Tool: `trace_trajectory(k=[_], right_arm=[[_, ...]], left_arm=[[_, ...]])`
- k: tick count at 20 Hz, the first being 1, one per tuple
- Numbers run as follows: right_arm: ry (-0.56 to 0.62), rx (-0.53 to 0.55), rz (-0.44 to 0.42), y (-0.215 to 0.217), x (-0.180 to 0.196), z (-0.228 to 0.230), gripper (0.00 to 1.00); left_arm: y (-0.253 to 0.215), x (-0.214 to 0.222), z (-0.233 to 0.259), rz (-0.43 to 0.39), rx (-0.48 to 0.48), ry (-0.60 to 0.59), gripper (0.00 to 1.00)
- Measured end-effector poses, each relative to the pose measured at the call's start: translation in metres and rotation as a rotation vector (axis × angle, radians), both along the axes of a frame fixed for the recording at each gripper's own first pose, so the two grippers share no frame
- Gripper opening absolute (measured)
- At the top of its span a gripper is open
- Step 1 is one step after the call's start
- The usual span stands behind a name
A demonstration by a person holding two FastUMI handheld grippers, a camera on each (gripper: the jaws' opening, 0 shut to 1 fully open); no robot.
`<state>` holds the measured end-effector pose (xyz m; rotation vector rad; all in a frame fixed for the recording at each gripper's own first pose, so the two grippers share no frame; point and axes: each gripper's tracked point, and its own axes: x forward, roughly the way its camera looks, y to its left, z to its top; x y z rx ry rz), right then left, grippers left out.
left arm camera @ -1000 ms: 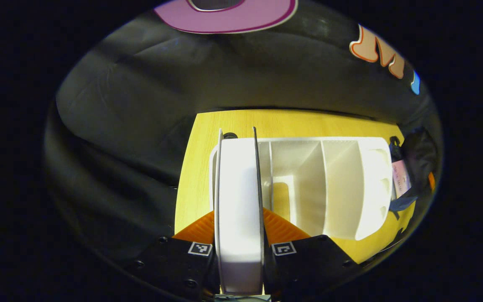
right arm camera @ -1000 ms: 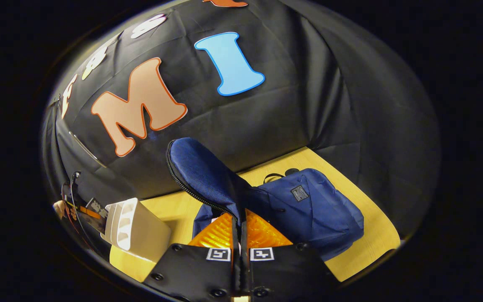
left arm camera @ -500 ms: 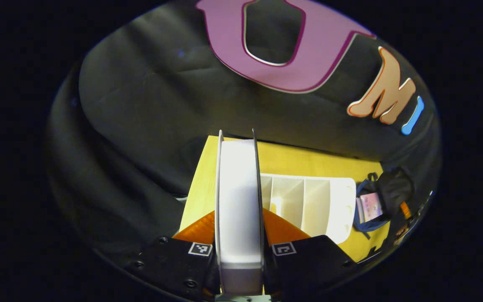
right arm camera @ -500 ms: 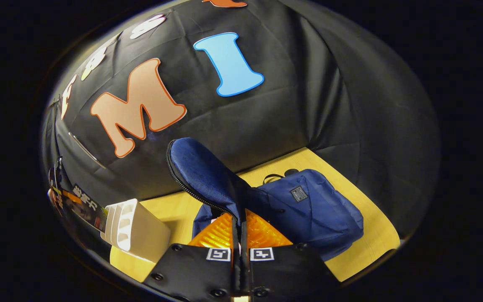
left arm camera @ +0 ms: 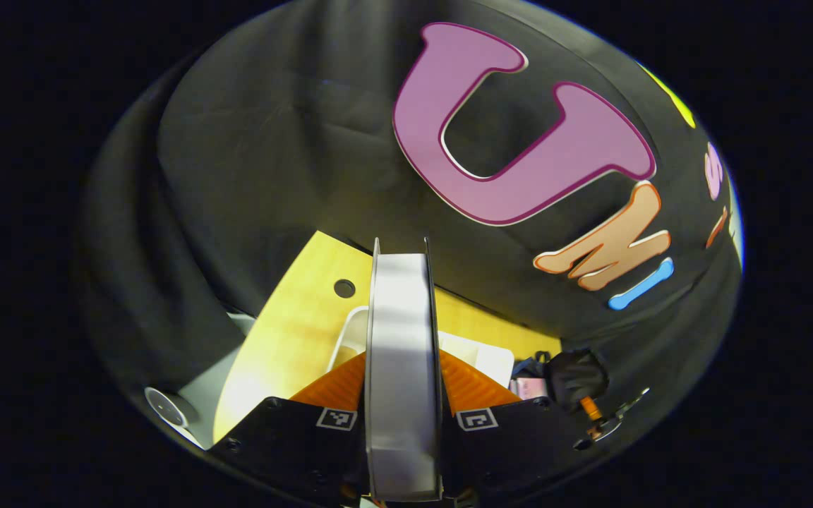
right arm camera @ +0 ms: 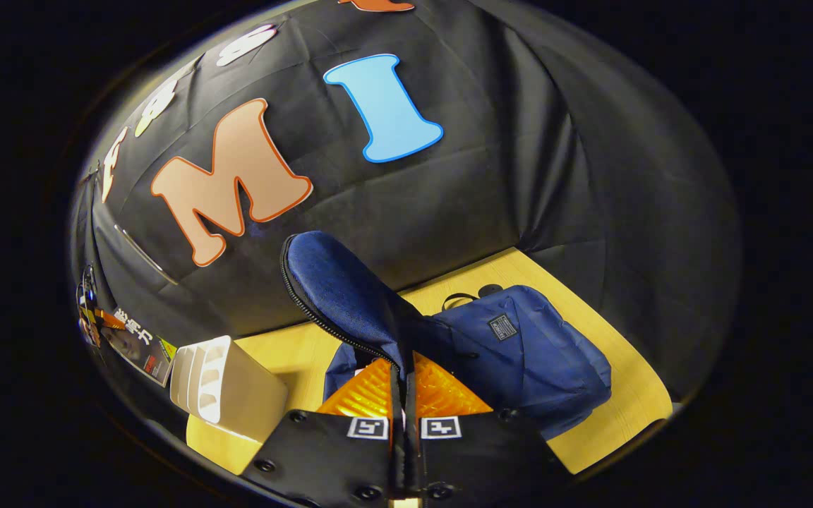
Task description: Open the schoolbag, grab two books from the bookshelf and put them into the schoolbag.
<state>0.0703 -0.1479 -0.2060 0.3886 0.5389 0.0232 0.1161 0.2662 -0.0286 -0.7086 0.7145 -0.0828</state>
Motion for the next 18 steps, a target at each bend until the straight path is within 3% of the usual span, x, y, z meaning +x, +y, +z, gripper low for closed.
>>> trace_trajectory(k=[2, 4, 8, 11, 12, 18], right_arm=[[0.005, -0.019, 0.002, -0.003, -0.001, 0.001, 0.01], [0.012, -0.026, 0.005, -0.005, -0.002, 0.001, 0.03], [0.018, -0.010, -0.004, -0.007, -0.004, 0.000, 0.03], [0.020, -0.007, 0.004, -0.004, -0.003, 0.000, 0.01], [0.024, 0.000, 0.010, -0.002, -0.003, -0.001, 0.03], [0.024, -0.001, 0.030, 0.002, -0.003, -0.002, 0.01]], left_arm=[[-0.019, 0.004, -0.001, 0.040, -0.197, -0.041, 0.36], [-0.036, 0.005, 0.005, 0.053, -0.329, -0.088, 0.37], [-0.074, 0.005, 0.003, 0.068, -0.520, -0.169, 0.36], [-0.123, 0.010, -0.015, 0.023, -0.509, -0.182, 0.36], [-0.162, 0.016, -0.021, -0.015, -0.532, -0.175, 0.36], [-0.268, 0.036, -0.025, -0.103, -0.621, -0.151, 0.36]])
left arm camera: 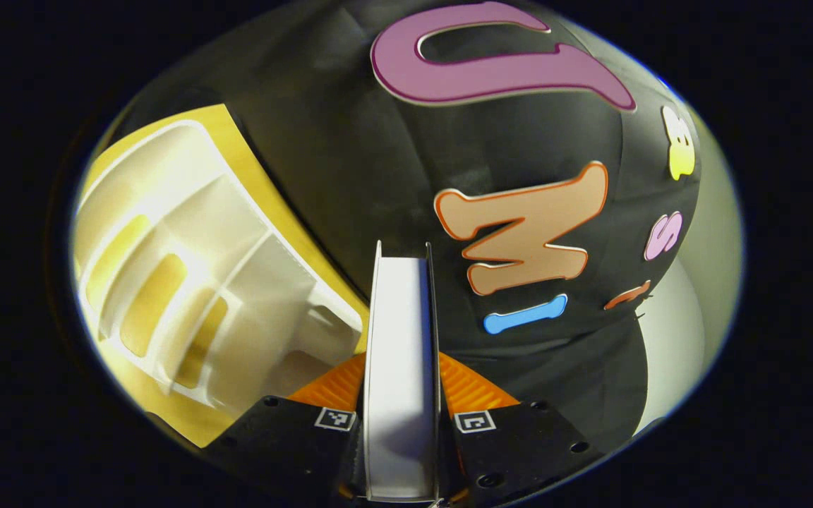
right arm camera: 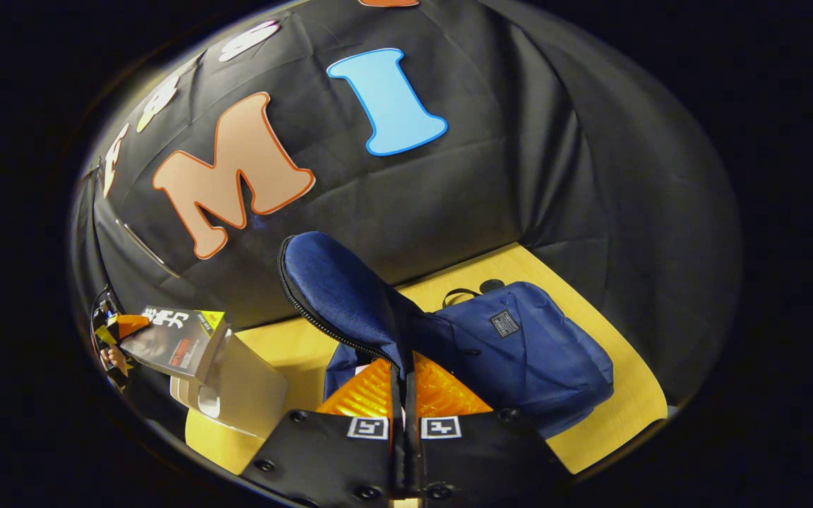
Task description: Open the schoolbag, grab two books from the bookshelf and put them into the schoolbag.
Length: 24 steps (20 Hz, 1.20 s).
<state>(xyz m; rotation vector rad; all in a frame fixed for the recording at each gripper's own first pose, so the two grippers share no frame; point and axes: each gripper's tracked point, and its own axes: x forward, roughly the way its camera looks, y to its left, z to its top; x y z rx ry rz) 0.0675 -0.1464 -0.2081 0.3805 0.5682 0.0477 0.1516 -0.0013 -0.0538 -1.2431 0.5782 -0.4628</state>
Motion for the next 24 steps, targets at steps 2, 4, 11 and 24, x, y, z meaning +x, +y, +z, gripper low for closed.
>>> trace_trajectory(k=[2, 4, 11, 24], right_arm=[[-0.003, 0.005, 0.004, 0.000, 0.001, 0.001, 0.01], [-0.007, 0.012, 0.008, -0.001, 0.001, 0.002, 0.01], [-0.018, 0.041, 0.032, -0.003, 0.004, 0.005, 0.03], [-0.049, 0.033, 0.151, 0.013, 0.010, 0.022, 0.03]], left_arm=[[-0.029, 0.002, -0.004, -0.026, 0.013, 0.011, 0.36], [-0.060, 0.004, -0.007, -0.054, 0.042, 0.001, 0.39], [-0.172, 0.008, -0.041, -0.156, 0.066, 0.081, 0.36], [-0.342, 0.011, -0.126, -0.170, -0.018, 0.232, 0.36]])
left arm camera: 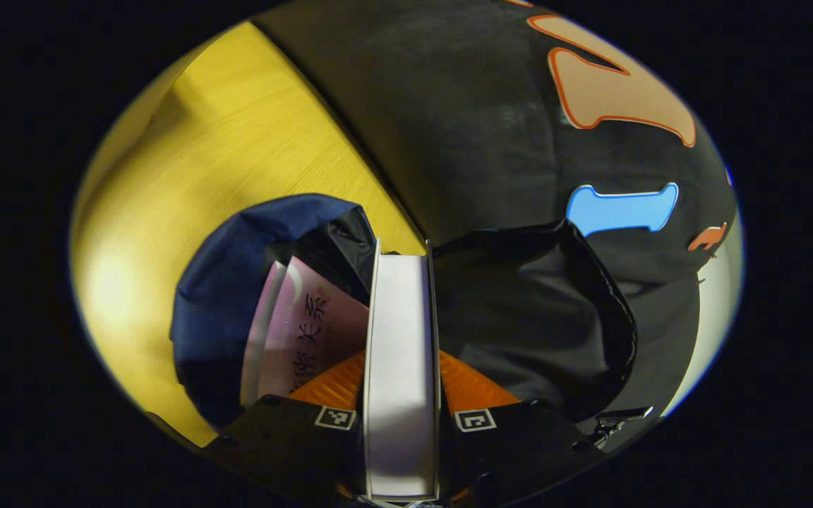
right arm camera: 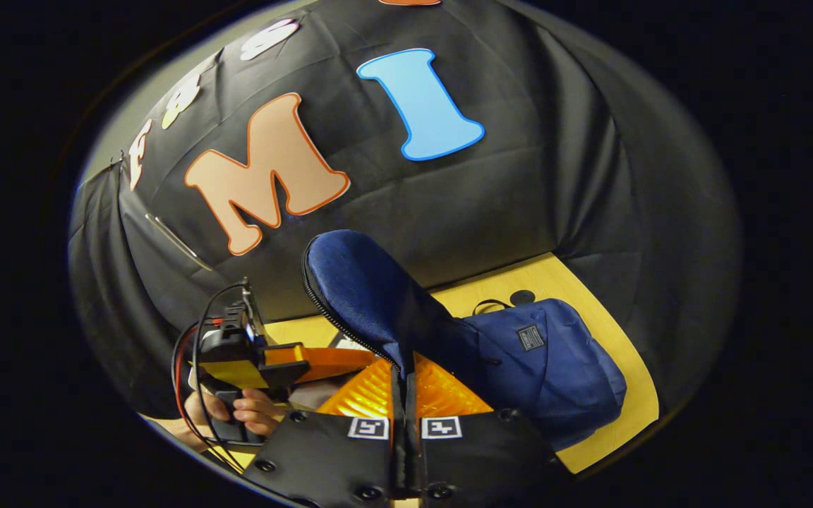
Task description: Open the schoolbag, grab two books from the bookshelf and put them into the schoolbag.
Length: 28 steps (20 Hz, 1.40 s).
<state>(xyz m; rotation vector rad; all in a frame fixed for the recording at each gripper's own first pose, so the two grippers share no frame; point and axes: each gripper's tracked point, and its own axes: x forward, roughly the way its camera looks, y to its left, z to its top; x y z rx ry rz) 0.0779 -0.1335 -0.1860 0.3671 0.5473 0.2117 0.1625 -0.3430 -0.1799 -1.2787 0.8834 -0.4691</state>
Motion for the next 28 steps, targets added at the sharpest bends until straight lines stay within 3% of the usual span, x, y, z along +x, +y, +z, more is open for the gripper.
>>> trace_trajectory(k=[5, 7, 9, 11, 12, 13, 14, 15, 16, 18, 19, 20, 23, 25, 28], right_arm=[[-0.005, 0.016, 0.015, 0.009, 0.001, -0.001, 0.03], [0.000, 0.016, 0.017, 0.011, 0.001, -0.005, 0.03], [0.001, 0.019, 0.007, 0.008, 0.001, -0.007, 0.02], [0.002, 0.026, -0.003, 0.005, 0.001, -0.009, 0.03], [0.000, 0.020, -0.005, 0.004, 0.001, -0.010, 0.04], [-0.001, 0.012, -0.003, 0.004, 0.001, -0.012, 0.03], [0.000, 0.003, 0.001, 0.005, 0.000, -0.012, 0.03], [-0.001, -0.004, 0.002, 0.006, -0.001, -0.013, 0.03], [-0.001, -0.007, 0.002, 0.007, -0.001, -0.014, 0.03], [0.006, -0.031, 0.010, 0.009, -0.005, -0.021, 0.04], [0.005, -0.031, 0.012, 0.011, -0.006, -0.022, 0.04], [0.004, -0.034, 0.013, 0.012, -0.006, -0.022, 0.03], [0.005, -0.049, 0.022, 0.015, -0.008, -0.025, 0.02], [0.004, -0.051, 0.015, 0.015, -0.009, -0.025, 0.03], [0.004, -0.055, 0.008, 0.015, -0.009, -0.025, 0.02]], left_arm=[[-0.031, 0.011, -0.028, 0.078, -0.161, 0.120, 0.36], [-0.050, 0.006, -0.041, 0.052, -0.188, 0.189, 0.37], [-0.055, 0.004, -0.036, 0.024, -0.163, 0.178, 0.42], [-0.057, 0.002, -0.031, -0.032, -0.081, 0.147, 0.39], [-0.054, -0.006, -0.031, -0.099, -0.034, 0.139, 0.45], [-0.048, -0.012, -0.032, -0.152, 0.044, 0.126, 0.39], [-0.042, -0.014, -0.032, -0.182, 0.107, 0.094, 0.56], [-0.030, -0.014, -0.032, -0.194, 0.189, 0.058, 0.65], [-0.017, -0.014, -0.031, -0.211, 0.275, 0.006, 0.70], [0.028, -0.010, -0.020, -0.253, 0.539, -0.158, 0.70], [0.042, -0.009, -0.013, -0.250, 0.612, -0.207, 0.70], [0.058, -0.007, -0.005, -0.241, 0.700, -0.270, 0.82], [0.100, 0.000, 0.026, -0.198, 0.885, -0.404, 0.96], [0.147, 0.005, 0.074, -0.085, 1.010, -0.536, 0.97], [0.189, -0.002, 0.131, 0.054, 1.078, -0.677, 0.96]])
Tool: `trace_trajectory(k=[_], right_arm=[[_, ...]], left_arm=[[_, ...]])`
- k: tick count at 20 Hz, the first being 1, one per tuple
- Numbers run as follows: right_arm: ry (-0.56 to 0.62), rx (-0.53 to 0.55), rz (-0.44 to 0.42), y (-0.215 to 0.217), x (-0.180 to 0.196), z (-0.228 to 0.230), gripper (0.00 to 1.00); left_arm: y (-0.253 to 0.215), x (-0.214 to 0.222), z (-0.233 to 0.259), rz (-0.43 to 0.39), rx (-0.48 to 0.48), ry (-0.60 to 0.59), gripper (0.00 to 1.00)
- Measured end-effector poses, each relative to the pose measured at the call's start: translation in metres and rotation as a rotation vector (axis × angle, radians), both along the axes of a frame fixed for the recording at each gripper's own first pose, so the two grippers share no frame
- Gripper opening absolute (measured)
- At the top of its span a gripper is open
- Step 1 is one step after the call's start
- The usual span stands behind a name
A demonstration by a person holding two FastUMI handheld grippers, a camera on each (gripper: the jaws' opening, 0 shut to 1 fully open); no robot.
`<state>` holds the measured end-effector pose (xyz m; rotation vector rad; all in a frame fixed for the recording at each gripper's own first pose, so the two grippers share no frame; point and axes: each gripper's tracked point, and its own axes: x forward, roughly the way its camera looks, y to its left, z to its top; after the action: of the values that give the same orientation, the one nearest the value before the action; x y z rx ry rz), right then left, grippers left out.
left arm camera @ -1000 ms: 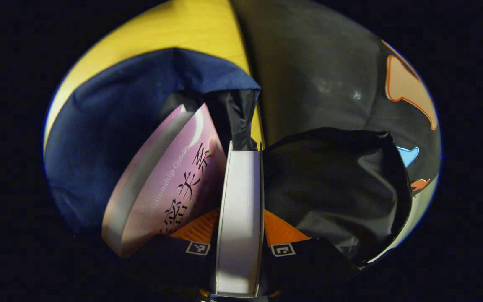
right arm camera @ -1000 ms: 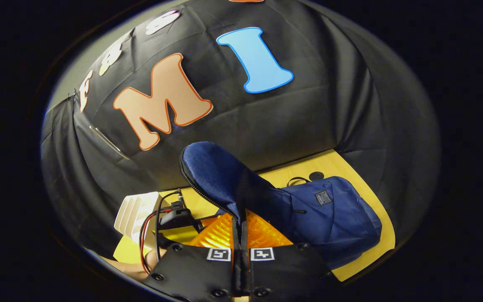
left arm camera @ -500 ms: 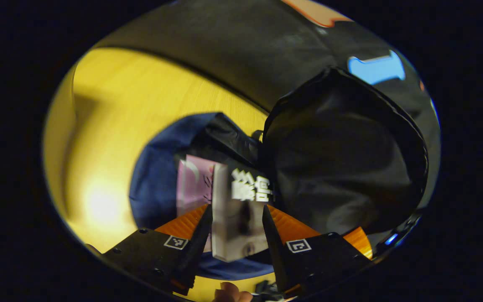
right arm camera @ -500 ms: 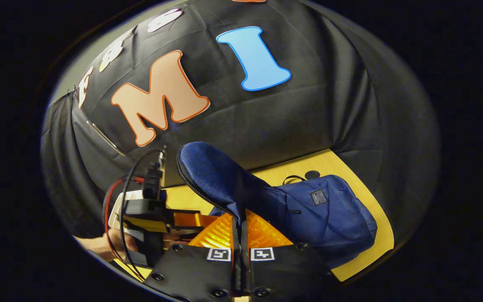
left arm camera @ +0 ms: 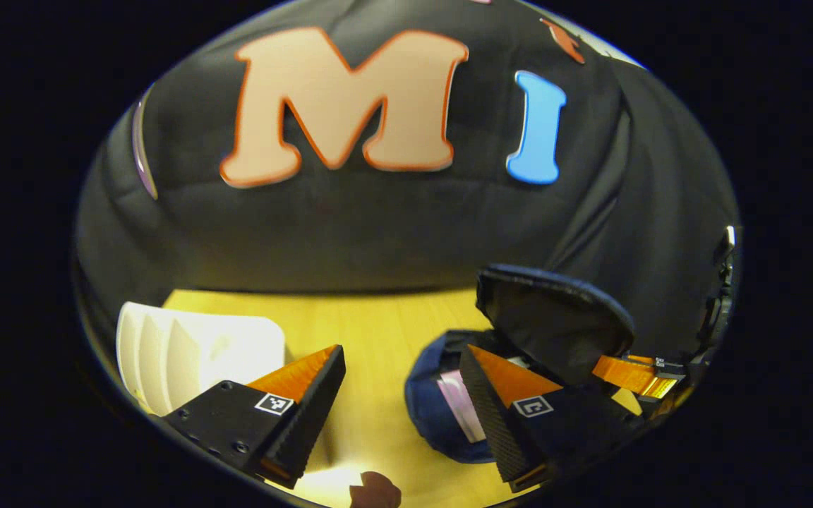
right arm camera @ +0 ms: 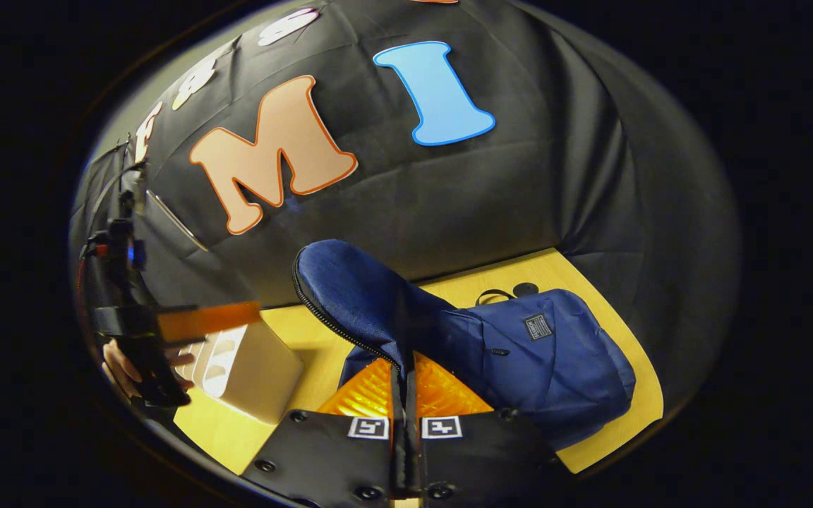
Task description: Open the schoolbag, grab two books from the bookshelf and put them into the schoolbag.
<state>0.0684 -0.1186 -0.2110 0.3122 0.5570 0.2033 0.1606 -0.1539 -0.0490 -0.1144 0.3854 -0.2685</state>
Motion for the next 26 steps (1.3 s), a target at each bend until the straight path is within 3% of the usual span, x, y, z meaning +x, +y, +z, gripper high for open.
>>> trace_trajectory(k=[4, 12, 13, 18, 20, 23, 25, 26], right_arm=[[0.003, -0.011, -0.013, 0.004, -0.002, -0.002, 0.02], [0.008, -0.053, -0.055, 0.009, -0.012, -0.007, 0.02], [0.019, -0.063, -0.028, 0.017, -0.018, -0.011, 0.07], [0.042, -0.121, 0.031, 0.055, -0.068, -0.018, 0.70], [0.021, -0.142, 0.017, 0.060, -0.088, -0.004, 0.95], [-0.068, -0.084, -0.043, 0.071, -0.094, 0.051, 1.00], [-0.139, -0.070, -0.026, 0.084, -0.093, 0.092, 0.96], [-0.175, -0.084, -0.027, 0.085, -0.091, 0.109, 0.99]], left_arm=[[0.054, -0.034, 0.082, 0.065, 0.037, -0.211, 0.96], [0.125, -0.112, 0.134, 0.183, 0.061, -0.347, 0.95], [0.134, -0.117, 0.134, 0.185, 0.062, -0.343, 0.94], [0.159, -0.130, 0.116, 0.209, 0.014, -0.279, 0.95], [0.168, -0.136, 0.110, 0.207, -0.007, -0.262, 0.96], [0.179, -0.146, 0.106, 0.210, 0.016, -0.255, 0.96], [0.185, -0.154, 0.104, 0.220, 0.019, -0.256, 0.96], [0.187, -0.156, 0.104, 0.222, 0.020, -0.256, 0.96]])
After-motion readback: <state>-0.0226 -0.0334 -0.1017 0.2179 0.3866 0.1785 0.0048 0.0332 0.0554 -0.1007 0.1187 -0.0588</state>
